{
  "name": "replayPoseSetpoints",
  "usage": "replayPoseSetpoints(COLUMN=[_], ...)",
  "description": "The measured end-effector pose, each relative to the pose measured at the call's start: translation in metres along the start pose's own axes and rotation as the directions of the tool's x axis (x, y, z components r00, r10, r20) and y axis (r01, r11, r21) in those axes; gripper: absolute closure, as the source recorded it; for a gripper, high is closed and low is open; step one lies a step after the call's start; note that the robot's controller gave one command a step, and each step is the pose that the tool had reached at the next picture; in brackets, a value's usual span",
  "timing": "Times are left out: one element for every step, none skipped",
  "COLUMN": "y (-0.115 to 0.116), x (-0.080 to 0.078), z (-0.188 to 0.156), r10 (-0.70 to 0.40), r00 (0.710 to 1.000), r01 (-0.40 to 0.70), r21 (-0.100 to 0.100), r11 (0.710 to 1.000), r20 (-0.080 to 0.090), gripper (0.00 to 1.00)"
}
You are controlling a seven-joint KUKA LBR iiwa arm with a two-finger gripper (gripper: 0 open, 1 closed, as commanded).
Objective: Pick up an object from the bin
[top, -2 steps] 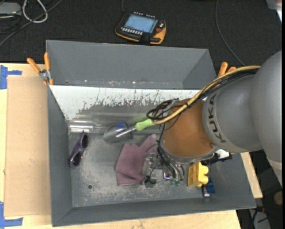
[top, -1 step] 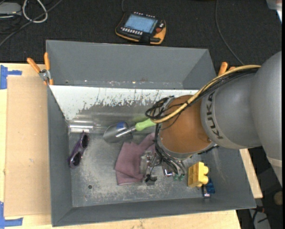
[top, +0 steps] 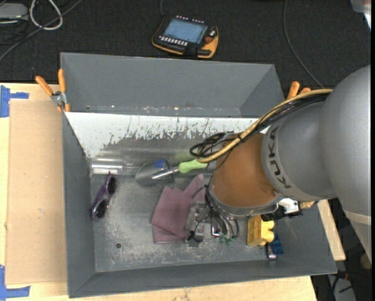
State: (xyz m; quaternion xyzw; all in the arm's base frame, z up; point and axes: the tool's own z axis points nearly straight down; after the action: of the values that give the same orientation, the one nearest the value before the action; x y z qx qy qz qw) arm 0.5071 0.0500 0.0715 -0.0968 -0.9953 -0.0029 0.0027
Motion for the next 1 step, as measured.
replayPoseSetpoints(y=[0.0161], x=[-0.0112], z=[-0.0062], r10=[-0.301], r00=[0.954], r01=[0.301], r21=[0.002], r11=[0.954], r20=[0.000], gripper=[1.00])
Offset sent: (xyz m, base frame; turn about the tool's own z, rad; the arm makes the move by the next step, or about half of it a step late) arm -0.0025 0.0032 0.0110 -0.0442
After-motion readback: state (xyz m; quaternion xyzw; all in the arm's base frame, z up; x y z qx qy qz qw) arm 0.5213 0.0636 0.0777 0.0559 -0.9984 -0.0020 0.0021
